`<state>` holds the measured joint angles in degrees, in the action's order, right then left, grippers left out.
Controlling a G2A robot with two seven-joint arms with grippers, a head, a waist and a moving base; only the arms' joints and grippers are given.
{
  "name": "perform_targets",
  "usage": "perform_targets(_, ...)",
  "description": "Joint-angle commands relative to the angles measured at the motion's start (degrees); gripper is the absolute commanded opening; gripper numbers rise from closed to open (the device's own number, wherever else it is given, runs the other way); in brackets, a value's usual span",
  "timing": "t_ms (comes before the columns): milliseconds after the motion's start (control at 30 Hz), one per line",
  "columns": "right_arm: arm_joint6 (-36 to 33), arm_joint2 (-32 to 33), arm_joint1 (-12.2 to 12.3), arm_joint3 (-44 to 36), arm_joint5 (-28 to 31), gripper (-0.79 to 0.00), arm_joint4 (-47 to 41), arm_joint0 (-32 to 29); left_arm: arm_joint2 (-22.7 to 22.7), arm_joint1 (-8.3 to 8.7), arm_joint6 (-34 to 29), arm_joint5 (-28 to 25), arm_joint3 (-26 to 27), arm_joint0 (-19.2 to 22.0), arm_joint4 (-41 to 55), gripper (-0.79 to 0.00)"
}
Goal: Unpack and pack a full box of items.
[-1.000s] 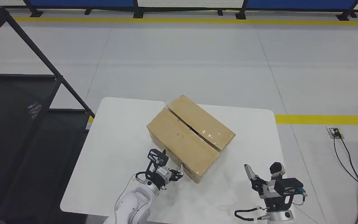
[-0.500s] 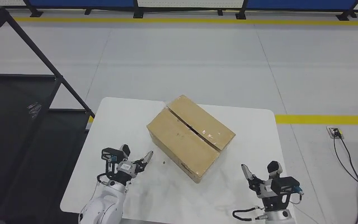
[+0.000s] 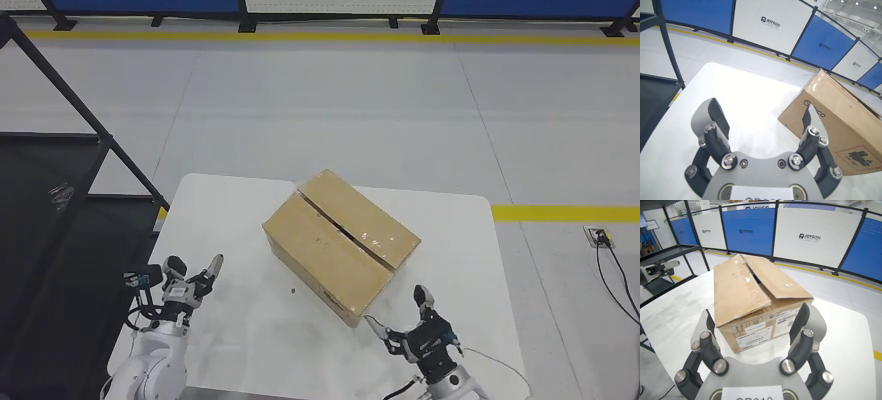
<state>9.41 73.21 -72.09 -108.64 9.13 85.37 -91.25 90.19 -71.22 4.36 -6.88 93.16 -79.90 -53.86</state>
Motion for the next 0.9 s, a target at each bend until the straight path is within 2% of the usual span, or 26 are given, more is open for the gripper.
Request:
perform_targets(0,-0.2,-1.6,-0.1,0.4,0.3,0.0,2.2,0.3,0.1,-0.06,-0.5,0.2,-0.2,0.2,1.1,0.0)
perform_targets(233,-3.0,-5.8,-0.7,2.9,-4.2,0.0,7.3,2.3,0.2,-0.05,-0.7,0.1,-0.2,0.3,1.2,0.0)
perform_targets(500,-6.4,-8.6,-1.8,7.1,-13.1,0.0,9.5,5.7,0.2,-0.05,-0.7,0.1,-0.2,0.3,1.2,0.0)
perform_targets(700,-6.3,-9.2,-2.5,9.0,-17.3,0.0,8.3,7.1,0.2,-0.05,-0.7,0.1,-0.2,0.3,1.2,0.0)
perform_targets(867,-4.9,-8.6,-2.8,9.6,-18.2,0.0,5.5,7.5,0.2,-0.05,-0.7,0.1,-0.2,0.3,1.2,0.0)
